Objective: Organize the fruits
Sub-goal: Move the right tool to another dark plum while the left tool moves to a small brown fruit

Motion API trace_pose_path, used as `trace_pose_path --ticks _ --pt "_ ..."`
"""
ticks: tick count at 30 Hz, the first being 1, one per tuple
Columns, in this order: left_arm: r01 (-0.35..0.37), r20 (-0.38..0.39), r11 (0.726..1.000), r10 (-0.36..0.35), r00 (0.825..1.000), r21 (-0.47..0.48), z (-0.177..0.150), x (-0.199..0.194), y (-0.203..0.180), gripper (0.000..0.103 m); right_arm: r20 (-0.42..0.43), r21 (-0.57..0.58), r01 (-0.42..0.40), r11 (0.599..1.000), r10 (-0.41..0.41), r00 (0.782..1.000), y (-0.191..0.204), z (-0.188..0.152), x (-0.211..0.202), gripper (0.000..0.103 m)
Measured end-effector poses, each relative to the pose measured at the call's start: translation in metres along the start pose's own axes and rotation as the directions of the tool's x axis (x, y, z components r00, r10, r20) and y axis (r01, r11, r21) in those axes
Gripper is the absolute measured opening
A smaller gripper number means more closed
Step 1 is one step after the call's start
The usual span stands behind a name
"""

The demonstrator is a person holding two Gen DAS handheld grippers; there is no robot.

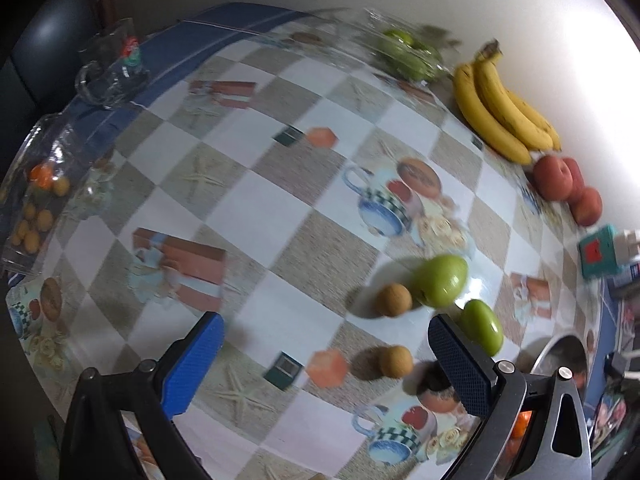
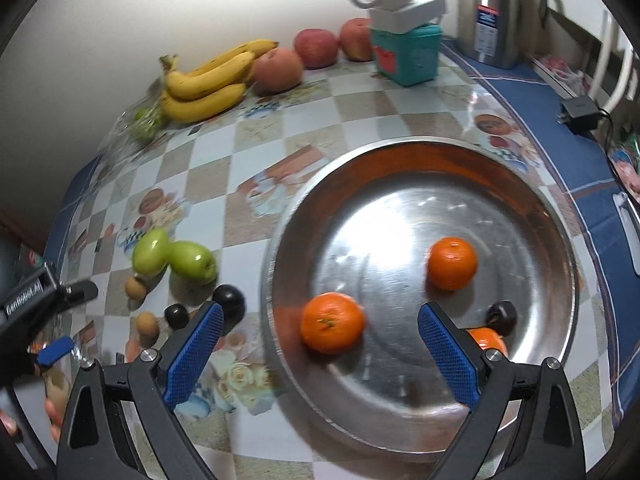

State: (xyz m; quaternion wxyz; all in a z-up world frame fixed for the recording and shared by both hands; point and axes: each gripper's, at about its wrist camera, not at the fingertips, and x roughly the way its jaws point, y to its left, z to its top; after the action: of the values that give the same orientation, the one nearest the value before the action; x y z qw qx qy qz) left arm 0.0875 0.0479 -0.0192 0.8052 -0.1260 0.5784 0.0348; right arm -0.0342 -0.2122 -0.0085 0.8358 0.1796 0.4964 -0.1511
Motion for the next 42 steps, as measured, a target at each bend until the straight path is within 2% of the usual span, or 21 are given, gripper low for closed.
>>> trace_pose_path --ticks 9,15,19,22,26,31,36,38,42 --pt "-0.016 0.030 0.999 0.017 0.999 -0.034 0.012 -0.006 0.019 0.103 -0.028 -0.093 -0.060 0.994 0.058 0.998 0.032 -0.004 0.002 0.098" --pt "-0.007 0.041 1.000 0.007 0.999 0.004 0.014 -0.008 0.017 0.103 0.003 -0.154 -0.082 0.985 0.083 0.997 0.053 -0.003 -0.006 0.098" --pt "0.000 0.025 0.999 -0.001 1.000 0.050 0.012 -0.003 0.010 0.103 -0.028 -0.152 -0.107 0.983 0.104 0.994 0.062 -0.001 0.001 0.098" --pt "-0.001 0.009 0.997 0.001 1.000 0.080 0.010 0.001 0.005 0.103 -0.056 -0.156 -0.093 0.983 0.085 0.995 0.068 0.000 0.010 0.098" --pt "0.015 0.003 0.997 -0.015 1.000 0.081 0.010 0.002 0.004 0.103 -0.054 -0.180 -0.070 0.981 0.061 0.997 0.074 0.003 0.014 0.098" --pt "0.020 0.021 0.996 -0.022 1.000 0.086 0.012 0.001 0.004 0.103 -0.051 -0.153 -0.086 0.984 0.079 0.996 0.072 0.012 0.017 0.097" --pt "0.043 0.001 0.995 -0.043 0.999 0.092 0.013 0.004 0.001 0.103 -0.057 -0.161 -0.106 0.981 0.098 0.994 0.079 0.018 0.020 0.089" --pt "0.049 -0.002 0.995 -0.049 0.999 0.091 0.013 0.005 0.000 0.103 -0.067 -0.160 -0.110 0.981 0.100 0.993 0.082 0.022 0.023 0.077" --pt "0.056 -0.003 0.994 -0.056 0.998 0.091 0.015 0.006 -0.002 0.103 -0.085 -0.166 -0.104 0.981 0.091 0.992 0.086 0.026 0.029 0.070"
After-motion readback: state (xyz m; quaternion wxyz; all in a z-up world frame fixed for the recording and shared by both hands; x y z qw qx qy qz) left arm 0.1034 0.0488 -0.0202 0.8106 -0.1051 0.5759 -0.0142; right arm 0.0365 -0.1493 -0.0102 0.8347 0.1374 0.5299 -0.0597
